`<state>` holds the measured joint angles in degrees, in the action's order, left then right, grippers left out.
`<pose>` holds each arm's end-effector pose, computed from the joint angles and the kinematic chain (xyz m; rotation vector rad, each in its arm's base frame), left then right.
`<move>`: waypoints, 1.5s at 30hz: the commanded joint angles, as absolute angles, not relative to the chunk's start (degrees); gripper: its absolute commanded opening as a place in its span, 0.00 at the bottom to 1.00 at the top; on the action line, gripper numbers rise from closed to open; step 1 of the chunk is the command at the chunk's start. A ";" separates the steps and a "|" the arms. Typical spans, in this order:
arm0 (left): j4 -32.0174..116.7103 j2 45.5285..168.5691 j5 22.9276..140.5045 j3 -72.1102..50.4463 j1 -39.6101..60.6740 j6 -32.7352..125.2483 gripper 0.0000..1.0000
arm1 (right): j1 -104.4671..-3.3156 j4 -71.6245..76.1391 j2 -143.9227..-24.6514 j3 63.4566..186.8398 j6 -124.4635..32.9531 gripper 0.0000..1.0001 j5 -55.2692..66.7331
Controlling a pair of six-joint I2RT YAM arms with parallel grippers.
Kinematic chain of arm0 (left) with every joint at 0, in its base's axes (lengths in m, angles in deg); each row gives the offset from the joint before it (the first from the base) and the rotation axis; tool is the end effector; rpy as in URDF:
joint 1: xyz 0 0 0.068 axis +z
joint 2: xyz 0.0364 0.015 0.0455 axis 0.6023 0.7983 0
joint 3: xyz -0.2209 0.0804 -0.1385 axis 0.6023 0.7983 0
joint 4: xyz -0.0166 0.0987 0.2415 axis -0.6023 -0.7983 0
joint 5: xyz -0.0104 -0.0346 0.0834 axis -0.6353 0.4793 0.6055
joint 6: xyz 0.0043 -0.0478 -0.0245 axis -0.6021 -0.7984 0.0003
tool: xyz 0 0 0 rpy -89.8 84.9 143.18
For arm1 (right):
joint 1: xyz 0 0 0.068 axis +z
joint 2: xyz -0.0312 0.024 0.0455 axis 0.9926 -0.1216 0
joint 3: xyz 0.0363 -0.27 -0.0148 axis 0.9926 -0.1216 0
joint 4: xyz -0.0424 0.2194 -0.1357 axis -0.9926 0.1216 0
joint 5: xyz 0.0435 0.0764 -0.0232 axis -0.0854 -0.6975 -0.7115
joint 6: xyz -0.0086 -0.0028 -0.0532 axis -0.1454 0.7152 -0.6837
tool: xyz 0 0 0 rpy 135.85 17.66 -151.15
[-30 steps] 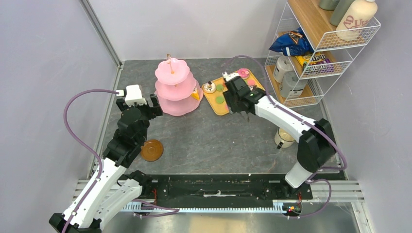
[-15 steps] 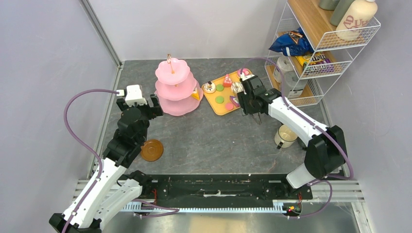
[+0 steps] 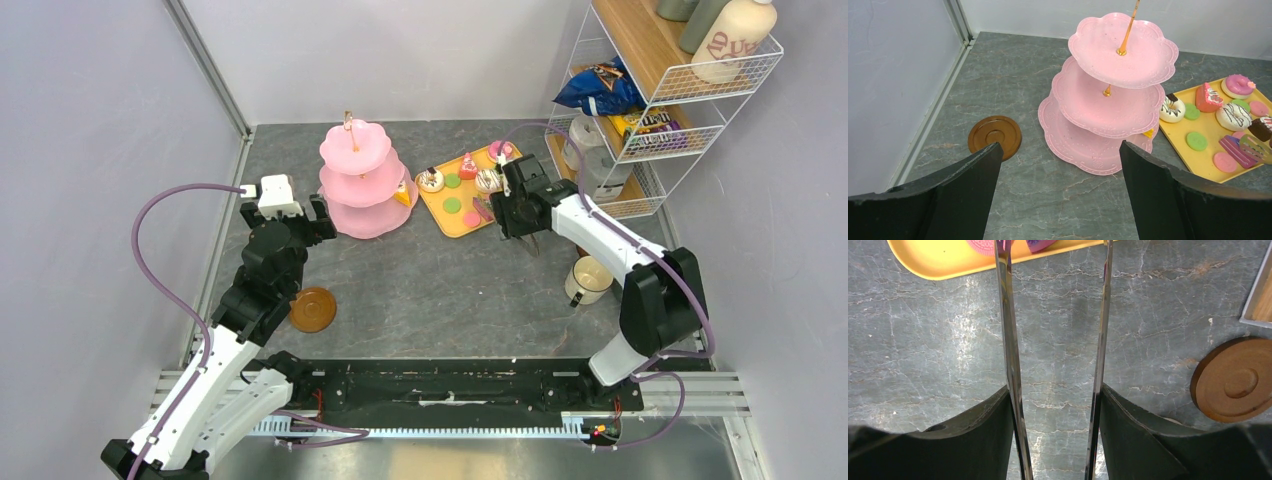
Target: Serve the afternoon tea
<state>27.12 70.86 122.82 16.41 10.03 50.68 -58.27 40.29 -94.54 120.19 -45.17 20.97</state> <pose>0.1479 -0.0538 0.3512 -0.1343 1.6742 0.0387 0.3039 0.1347 0.2531 -0.3440 2.5684 0.0316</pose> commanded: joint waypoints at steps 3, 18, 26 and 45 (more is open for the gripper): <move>29.33 70.41 122.67 16.43 10.25 49.06 0.95 | -58.65 38.40 -96.06 120.23 -46.98 0.65 17.99; 29.27 70.33 122.76 16.34 10.25 49.14 0.95 | -58.68 38.61 -97.03 120.59 -47.09 0.48 17.50; 29.27 70.38 122.80 16.32 10.29 49.11 0.95 | -58.36 39.89 -92.44 121.66 -46.67 0.40 18.28; 29.34 69.91 123.54 16.33 10.29 49.14 0.94 | -36.35 40.12 -101.31 136.42 -44.31 0.40 20.51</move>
